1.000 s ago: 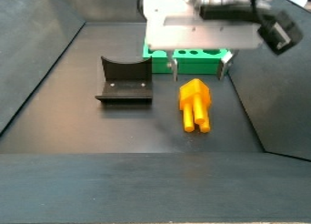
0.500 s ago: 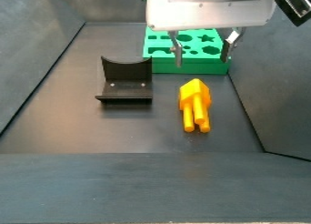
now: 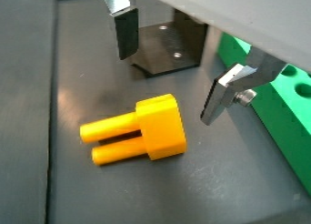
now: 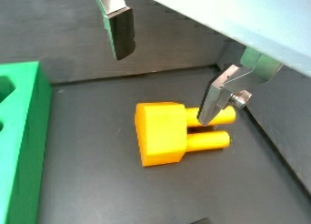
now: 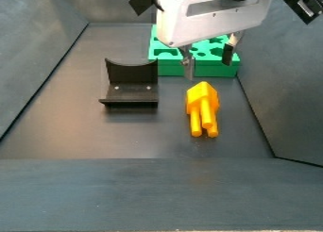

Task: Pick up the 3 prong object. Move up. Rotate the 3 prong object. Place the 3 prong object on the fixture. Regrasp the 3 prong object. Move to above the board. Insert the 3 prong object.
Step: Rotate the 3 prong object.

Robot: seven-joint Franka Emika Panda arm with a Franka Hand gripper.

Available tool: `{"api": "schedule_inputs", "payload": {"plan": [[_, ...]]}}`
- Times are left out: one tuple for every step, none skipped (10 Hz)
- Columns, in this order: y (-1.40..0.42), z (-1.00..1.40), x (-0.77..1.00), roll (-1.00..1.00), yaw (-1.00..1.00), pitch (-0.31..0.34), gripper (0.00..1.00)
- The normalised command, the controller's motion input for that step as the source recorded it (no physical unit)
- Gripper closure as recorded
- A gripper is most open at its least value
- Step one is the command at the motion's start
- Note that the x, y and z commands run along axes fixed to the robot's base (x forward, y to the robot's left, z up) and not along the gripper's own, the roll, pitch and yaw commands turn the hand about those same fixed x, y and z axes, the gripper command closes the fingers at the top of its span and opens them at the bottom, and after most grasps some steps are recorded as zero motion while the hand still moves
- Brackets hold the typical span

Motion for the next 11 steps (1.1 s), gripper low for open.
{"api": "schedule_inputs", "payload": {"plan": [[0.00,-0.04,0.04,0.00,1.00,-0.006,0.00],[0.00,-0.03,0.04,0.00,1.00,-0.007,0.00],[0.00,-0.03,0.04,0.00,1.00,-0.007,0.00],[0.00,-0.03,0.04,0.00,1.00,-0.007,0.00],[0.00,-0.03,0.04,0.00,1.00,-0.007,0.00],[0.00,-0.03,0.04,0.00,1.00,-0.008,0.00],[0.00,-0.03,0.04,0.00,1.00,-0.008,0.00],[0.00,-0.03,0.04,0.00,1.00,-0.008,0.00],[0.00,-0.03,0.04,0.00,1.00,-0.008,0.00],[0.00,-0.03,0.04,0.00,1.00,-0.009,0.00],[0.00,-0.02,0.04,0.00,1.00,-0.009,0.00]]}}
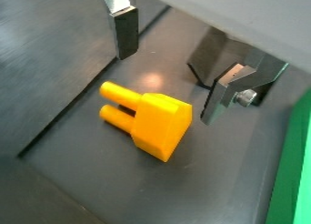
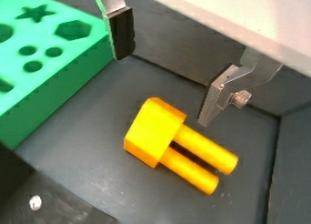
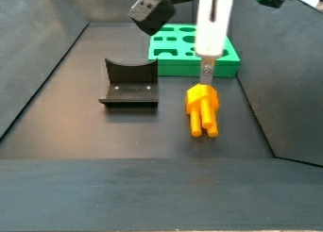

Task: Pick up the 3 prong object. Move up. Rotate the 3 prong object. Place the 3 prong object on the fixture. Regrasp the 3 prong object. Move to above the board. Insert the 3 prong object.
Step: Rotate the 3 prong object.

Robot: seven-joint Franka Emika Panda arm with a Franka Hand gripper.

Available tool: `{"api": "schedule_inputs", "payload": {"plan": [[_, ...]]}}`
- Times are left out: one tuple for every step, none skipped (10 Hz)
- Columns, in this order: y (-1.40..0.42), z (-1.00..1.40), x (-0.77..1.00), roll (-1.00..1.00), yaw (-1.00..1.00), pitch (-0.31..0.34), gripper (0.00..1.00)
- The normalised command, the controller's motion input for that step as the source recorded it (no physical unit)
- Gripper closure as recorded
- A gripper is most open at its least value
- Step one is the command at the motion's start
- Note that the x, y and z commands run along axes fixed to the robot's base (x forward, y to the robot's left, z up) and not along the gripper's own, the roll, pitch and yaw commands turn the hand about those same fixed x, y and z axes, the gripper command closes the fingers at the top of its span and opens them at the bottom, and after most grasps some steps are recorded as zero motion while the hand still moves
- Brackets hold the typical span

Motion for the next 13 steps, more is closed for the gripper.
{"api": "schedule_inputs", "payload": {"plan": [[0.00,-0.02,0.04,0.00,1.00,-0.009,0.00],[0.00,-0.02,0.04,0.00,1.00,-0.010,0.00],[0.00,-0.02,0.04,0.00,1.00,-0.010,0.00],[0.00,-0.02,0.04,0.00,1.00,-0.011,0.00],[0.00,-0.02,0.04,0.00,1.00,-0.011,0.00],[0.00,-0.02,0.04,0.00,1.00,-0.011,0.00],[0.00,-0.02,0.04,0.00,1.00,-0.012,0.00],[0.00,-0.02,0.04,0.00,1.00,-0.013,0.00],[0.00,-0.02,0.04,0.00,1.00,-0.014,0.00],[0.00,-0.02,0.04,0.00,1.00,-0.014,0.00],[0.00,-0.02,0.04,0.00,1.00,-0.015,0.00],[0.00,-0.02,0.04,0.00,1.00,-0.016,0.00],[0.00,-0.02,0.04,0.00,1.00,-0.017,0.00]]}}
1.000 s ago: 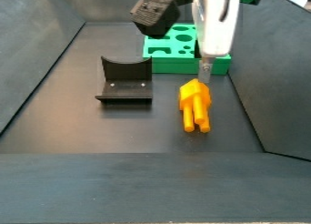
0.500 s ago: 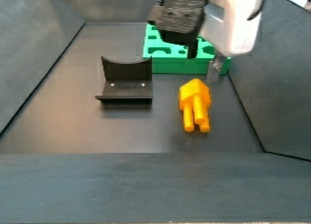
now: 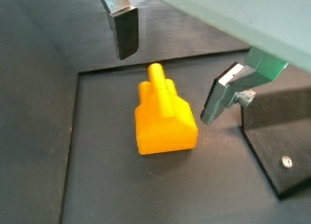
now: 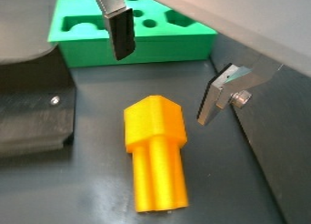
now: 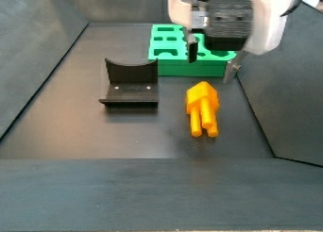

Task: Pick up the 3 prong object. Move up. Rotate the 3 prong object. Place the 3 prong object on the fixture. Regrasp the 3 prong object. Move to above the board. Insert the 3 prong object.
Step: Rotate the 3 prong object.

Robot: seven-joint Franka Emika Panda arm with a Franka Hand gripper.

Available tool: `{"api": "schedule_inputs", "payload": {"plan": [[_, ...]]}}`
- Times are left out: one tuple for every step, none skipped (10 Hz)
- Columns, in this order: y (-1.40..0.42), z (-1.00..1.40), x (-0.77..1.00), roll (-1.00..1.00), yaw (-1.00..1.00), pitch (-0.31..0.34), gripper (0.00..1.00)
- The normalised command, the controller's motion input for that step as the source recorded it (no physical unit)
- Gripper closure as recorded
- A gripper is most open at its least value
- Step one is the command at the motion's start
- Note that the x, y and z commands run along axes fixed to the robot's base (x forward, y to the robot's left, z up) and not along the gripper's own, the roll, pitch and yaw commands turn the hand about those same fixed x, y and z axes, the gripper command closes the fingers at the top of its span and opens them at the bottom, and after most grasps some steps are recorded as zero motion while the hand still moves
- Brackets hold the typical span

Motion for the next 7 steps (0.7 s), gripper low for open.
{"api": "schedule_inputs", "payload": {"plan": [[0.00,-0.02,0.04,0.00,1.00,-0.018,0.00],[0.00,-0.02,0.04,0.00,1.00,-0.020,0.00],[0.00,-0.02,0.04,0.00,1.00,-0.022,0.00],[0.00,-0.02,0.04,0.00,1.00,-0.024,0.00],[0.00,-0.02,0.04,0.01,1.00,-0.027,0.00],[0.00,-0.02,0.04,0.01,1.00,-0.031,0.00],[0.00,-0.02,0.04,0.01,1.00,-0.033,0.00]]}}
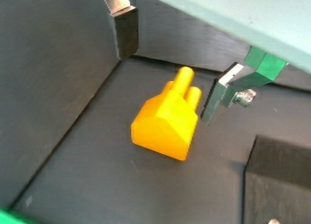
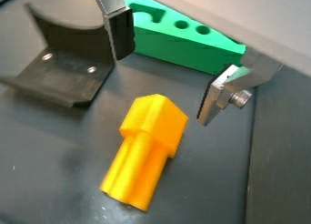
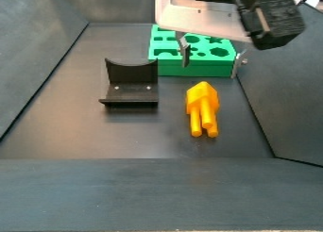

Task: Pick up the 3 prong object. Move up. Rotate the 3 prong object. Place the 3 prong object on the fixture. Regrasp the 3 prong object. Move to above the board. Insert the 3 prong object.
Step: Rotate the 3 prong object.

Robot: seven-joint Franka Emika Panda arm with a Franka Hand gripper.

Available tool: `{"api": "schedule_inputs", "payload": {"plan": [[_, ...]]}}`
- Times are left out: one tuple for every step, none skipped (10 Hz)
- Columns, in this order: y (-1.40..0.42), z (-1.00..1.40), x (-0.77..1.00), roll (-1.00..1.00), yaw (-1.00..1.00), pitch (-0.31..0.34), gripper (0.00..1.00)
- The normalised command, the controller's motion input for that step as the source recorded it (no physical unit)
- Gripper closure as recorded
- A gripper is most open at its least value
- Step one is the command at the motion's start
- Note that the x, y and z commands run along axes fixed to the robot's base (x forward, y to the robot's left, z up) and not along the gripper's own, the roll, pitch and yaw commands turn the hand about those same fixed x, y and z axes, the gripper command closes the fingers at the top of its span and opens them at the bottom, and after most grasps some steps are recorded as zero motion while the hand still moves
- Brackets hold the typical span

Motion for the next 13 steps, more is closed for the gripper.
{"api": "schedule_inputs", "payload": {"plan": [[0.00,-0.02,0.04,0.01,1.00,-0.039,0.00],[0.00,-0.03,0.04,0.01,1.00,-0.048,0.00],[0.00,-0.03,0.04,0.01,1.00,-0.059,0.00],[0.00,-0.03,0.04,0.01,0.97,-0.068,0.00],[0.00,-0.03,0.03,0.01,0.63,-0.067,0.00],[0.00,-0.03,0.03,0.01,0.36,-0.066,0.00],[0.00,-0.03,0.03,0.01,0.23,-0.065,0.00],[0.00,-1.00,0.00,0.00,0.00,0.000,0.00],[0.00,-1.00,0.01,0.00,-0.06,-0.007,0.00],[0.00,-1.00,0.01,-0.01,-0.05,-0.021,0.00],[0.00,-1.00,0.02,-0.03,-0.04,-0.028,0.00],[0.00,-1.00,0.02,-0.04,-0.03,-0.033,0.00],[0.00,-1.00,0.03,-0.06,-0.02,-0.035,0.00]]}}
